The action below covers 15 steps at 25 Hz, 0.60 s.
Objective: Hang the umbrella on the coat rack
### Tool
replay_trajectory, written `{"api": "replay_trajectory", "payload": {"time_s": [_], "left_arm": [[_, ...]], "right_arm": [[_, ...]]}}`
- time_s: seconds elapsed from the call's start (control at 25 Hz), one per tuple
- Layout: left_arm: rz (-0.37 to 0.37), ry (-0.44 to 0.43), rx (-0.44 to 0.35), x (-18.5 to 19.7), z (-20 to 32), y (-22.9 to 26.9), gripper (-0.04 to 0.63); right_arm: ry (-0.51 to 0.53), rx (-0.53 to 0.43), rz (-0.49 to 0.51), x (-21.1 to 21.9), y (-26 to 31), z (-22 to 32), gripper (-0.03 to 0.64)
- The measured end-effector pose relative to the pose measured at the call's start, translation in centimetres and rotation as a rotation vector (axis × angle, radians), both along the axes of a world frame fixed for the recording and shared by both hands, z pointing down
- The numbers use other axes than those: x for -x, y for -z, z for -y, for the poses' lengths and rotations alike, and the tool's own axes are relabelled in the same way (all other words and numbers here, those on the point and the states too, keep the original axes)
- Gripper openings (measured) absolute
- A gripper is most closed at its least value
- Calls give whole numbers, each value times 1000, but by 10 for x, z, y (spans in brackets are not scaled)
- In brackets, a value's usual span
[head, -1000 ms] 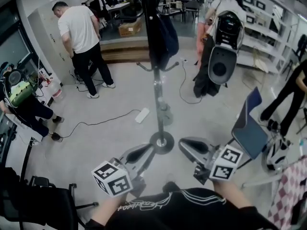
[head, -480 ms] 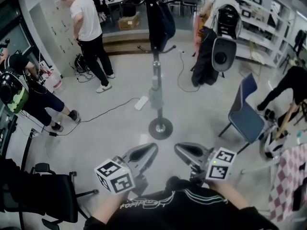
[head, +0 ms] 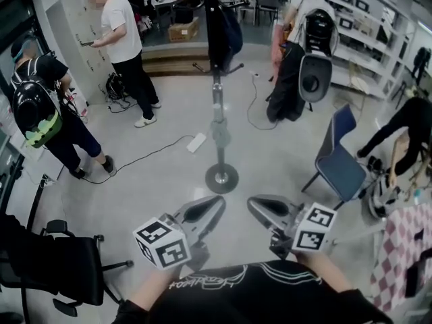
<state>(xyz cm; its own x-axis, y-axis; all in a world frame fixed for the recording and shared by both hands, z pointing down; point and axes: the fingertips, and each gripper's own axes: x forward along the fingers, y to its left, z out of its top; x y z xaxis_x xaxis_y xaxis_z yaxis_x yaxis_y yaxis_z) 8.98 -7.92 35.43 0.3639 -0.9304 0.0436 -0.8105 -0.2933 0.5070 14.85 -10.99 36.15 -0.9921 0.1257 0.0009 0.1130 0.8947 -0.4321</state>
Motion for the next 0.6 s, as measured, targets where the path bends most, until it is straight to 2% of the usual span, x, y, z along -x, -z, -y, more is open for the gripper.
{"api": "replay_trajectory", "payload": {"time_s": [0.28,0.6], "left_arm": [[-18,-16,2,-30,3,12,9],[-5,-1,-10,-50,2,20,9]], "right_arm": [[-12,0,-23,-33,12,4,12],[-3,-31,-9,-56,23,1,12]]}}
